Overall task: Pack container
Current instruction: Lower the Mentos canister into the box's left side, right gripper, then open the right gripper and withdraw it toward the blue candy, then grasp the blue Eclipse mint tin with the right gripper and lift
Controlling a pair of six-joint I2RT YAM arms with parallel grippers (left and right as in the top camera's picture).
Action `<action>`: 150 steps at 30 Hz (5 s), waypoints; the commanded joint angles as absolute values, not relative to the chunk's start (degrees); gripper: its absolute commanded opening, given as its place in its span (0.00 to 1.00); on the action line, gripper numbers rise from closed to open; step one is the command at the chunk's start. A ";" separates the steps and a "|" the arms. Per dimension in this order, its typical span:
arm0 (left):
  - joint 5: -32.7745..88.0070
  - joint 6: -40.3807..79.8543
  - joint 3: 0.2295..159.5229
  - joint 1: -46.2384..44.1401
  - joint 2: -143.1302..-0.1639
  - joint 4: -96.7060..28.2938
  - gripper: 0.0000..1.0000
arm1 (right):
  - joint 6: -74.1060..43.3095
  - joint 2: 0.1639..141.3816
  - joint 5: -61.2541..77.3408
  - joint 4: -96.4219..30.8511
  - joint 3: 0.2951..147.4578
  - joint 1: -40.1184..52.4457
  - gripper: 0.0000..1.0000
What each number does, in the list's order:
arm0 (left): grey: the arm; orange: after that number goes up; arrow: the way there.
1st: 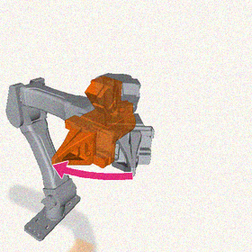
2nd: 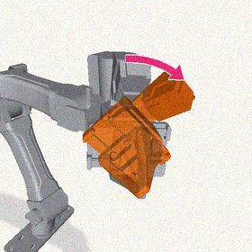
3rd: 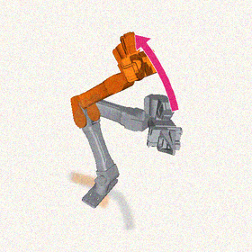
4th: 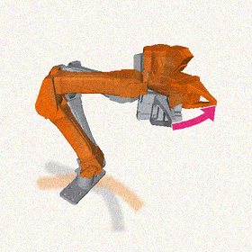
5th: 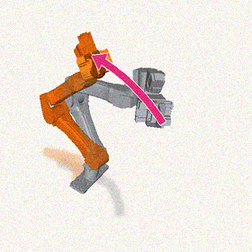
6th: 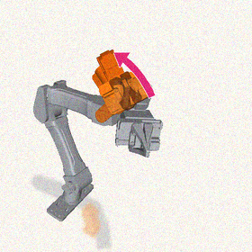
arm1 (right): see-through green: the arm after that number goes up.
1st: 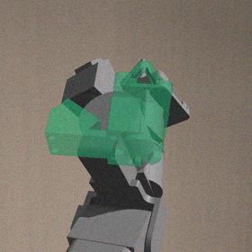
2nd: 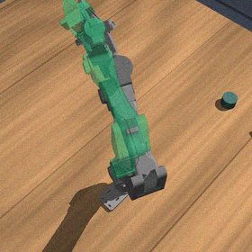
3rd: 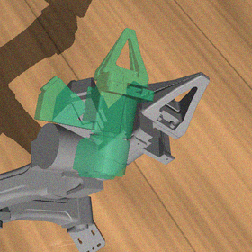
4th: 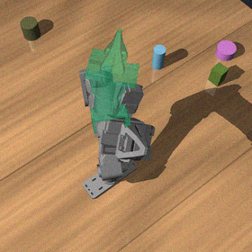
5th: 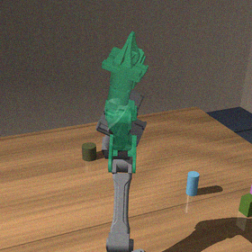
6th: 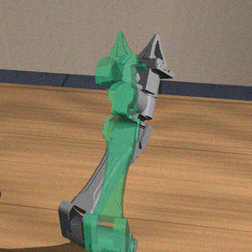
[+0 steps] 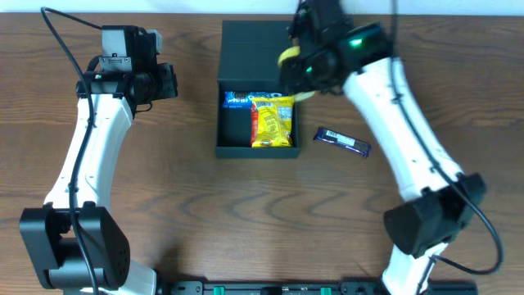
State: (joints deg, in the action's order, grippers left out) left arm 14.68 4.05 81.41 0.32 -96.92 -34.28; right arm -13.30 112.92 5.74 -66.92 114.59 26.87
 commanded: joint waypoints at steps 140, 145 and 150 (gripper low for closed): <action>14.87 3.01 81.47 0.36 -97.08 -36.05 0.06 | -2.66 136.42 -9.61 -45.25 118.17 -5.54 0.99; 14.87 3.01 81.47 0.36 -97.08 -36.03 0.06 | -2.66 138.47 -4.36 -42.33 118.17 -8.38 0.99; 14.87 3.03 81.47 0.36 -97.08 -36.03 0.06 | -1.54 138.91 2.22 -39.48 118.17 -9.80 0.97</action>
